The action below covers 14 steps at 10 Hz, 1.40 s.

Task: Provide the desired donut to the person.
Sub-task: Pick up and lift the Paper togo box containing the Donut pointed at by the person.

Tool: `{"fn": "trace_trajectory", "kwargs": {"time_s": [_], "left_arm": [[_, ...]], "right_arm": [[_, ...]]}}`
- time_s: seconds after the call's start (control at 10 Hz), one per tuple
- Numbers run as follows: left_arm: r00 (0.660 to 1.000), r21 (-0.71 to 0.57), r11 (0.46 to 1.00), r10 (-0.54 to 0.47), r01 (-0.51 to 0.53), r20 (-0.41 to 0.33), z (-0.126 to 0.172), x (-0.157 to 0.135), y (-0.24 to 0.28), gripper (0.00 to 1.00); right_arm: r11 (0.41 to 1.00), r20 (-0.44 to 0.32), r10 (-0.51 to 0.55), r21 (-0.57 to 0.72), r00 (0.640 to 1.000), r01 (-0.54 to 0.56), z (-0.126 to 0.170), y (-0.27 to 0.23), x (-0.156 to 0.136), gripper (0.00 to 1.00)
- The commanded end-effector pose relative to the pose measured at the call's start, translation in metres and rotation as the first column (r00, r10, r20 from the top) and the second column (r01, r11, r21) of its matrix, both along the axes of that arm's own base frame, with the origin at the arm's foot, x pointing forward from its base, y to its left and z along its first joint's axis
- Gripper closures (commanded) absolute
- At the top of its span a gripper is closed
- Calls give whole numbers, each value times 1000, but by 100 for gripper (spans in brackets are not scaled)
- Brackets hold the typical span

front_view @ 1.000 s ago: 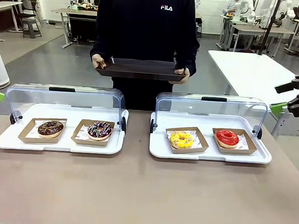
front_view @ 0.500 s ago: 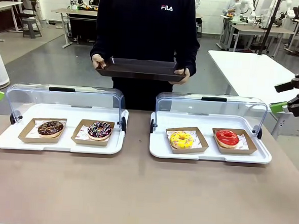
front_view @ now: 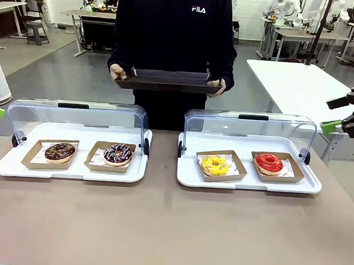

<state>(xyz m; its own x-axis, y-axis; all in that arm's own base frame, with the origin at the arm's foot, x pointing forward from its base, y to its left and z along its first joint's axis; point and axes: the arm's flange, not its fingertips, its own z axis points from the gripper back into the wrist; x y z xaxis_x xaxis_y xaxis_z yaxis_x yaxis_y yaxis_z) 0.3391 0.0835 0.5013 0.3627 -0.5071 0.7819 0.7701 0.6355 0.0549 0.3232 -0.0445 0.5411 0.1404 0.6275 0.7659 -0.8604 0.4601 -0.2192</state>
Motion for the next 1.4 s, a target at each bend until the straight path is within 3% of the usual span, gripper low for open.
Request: {"fn": "trace_trajectory", "kwargs": {"time_s": [0.0, 1.3], "left_arm": [[1000, -9, 1000, -8, 8, 2, -1, 0, 1, 0], [1000, -9, 1000, -8, 8, 2, -1, 0, 1, 0]], "right_arm": [[1000, 2, 12, 9, 1000, -12, -1, 0, 2, 0], [1000, 2, 12, 9, 1000, -12, -1, 0, 2, 0]]}}
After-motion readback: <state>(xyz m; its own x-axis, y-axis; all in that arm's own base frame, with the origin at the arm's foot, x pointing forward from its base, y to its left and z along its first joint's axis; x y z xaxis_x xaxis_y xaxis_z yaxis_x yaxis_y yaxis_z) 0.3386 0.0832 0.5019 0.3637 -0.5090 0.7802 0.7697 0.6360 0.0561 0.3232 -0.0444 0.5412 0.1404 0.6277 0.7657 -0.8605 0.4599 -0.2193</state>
